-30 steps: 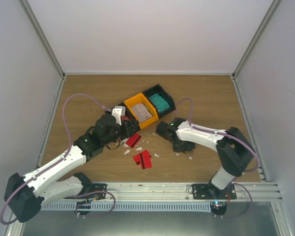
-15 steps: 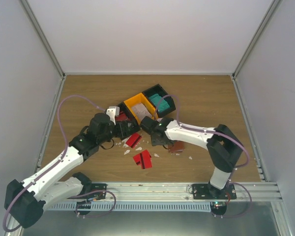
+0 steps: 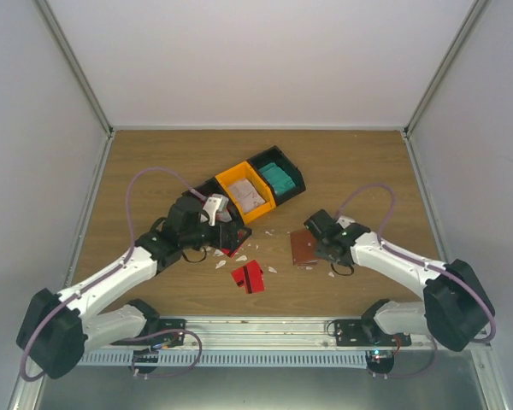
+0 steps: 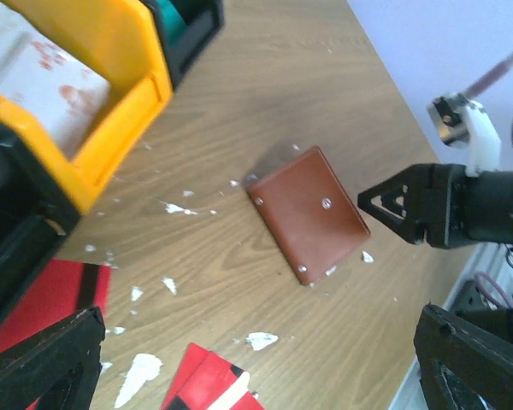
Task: Put the credit cards into the card holder
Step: Close the card holder at the center of the board.
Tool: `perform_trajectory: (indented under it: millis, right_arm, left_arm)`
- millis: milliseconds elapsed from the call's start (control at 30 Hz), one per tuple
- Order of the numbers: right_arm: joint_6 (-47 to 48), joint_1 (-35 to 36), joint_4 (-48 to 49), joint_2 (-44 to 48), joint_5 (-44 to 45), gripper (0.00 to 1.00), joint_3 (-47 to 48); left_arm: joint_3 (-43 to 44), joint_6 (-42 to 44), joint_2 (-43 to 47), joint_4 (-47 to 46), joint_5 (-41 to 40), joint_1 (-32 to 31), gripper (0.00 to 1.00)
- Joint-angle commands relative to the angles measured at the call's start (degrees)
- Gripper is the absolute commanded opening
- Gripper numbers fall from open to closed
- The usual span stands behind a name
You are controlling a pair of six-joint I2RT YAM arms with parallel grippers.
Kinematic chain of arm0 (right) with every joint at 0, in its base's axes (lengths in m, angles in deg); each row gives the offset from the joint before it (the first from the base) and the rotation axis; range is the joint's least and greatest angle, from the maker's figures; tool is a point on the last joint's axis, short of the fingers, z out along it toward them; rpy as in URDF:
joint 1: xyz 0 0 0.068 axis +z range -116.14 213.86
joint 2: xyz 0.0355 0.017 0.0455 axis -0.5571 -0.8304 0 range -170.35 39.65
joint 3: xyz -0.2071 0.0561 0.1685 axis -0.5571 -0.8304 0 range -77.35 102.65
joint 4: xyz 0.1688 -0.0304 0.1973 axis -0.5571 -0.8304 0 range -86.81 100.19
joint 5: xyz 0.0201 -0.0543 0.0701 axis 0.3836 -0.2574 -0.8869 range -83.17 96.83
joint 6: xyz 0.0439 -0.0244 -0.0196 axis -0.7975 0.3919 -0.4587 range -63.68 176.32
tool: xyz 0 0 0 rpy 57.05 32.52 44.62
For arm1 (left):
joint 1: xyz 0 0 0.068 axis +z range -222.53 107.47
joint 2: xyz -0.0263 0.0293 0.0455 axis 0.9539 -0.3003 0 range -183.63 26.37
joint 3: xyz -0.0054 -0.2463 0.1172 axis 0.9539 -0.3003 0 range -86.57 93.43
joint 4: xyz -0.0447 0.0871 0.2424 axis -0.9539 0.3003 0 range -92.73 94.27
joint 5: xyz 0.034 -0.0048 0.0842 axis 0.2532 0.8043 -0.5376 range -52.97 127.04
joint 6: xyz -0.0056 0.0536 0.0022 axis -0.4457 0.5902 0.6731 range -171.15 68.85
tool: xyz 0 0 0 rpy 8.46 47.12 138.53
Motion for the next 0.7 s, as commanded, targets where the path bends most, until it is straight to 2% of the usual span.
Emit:
perform_trajectory:
  millis: [0, 233, 333, 500, 667]
  right_arm:
    - [2.00, -4.25, 4.84, 1.55, -2.54, 0.40, -4.60]
    - [12.29, -5.06, 16.29, -4.67, -11.60, 0.38, -4.02]
    - [14.50, -5.06, 19.75, -4.04, -14.55, 0.39, -3.94]
    - [16.95, -4.99, 22.85, -2.09, -16.92, 0.43, -3.67]
    - [19.35, -5.06, 26.01, -3.76, -19.62, 0.46, -4.18]
  left_arm:
    - [-0.52, 1.16, -5.13, -8.73, 6.16, -2.53, 0.99]
    - [3.31, -0.35, -17.34, -13.00, 6.94, -5.79, 0.96]
    - [5.94, -0.29, -23.04, -12.87, 5.78, -6.51, 0.93]
    - [11.58, 0.32, -32.73, -11.70, 4.42, -7.35, 0.79]
    - [16.99, 1.19, -40.10, -9.64, 3.37, -8.17, 0.71]
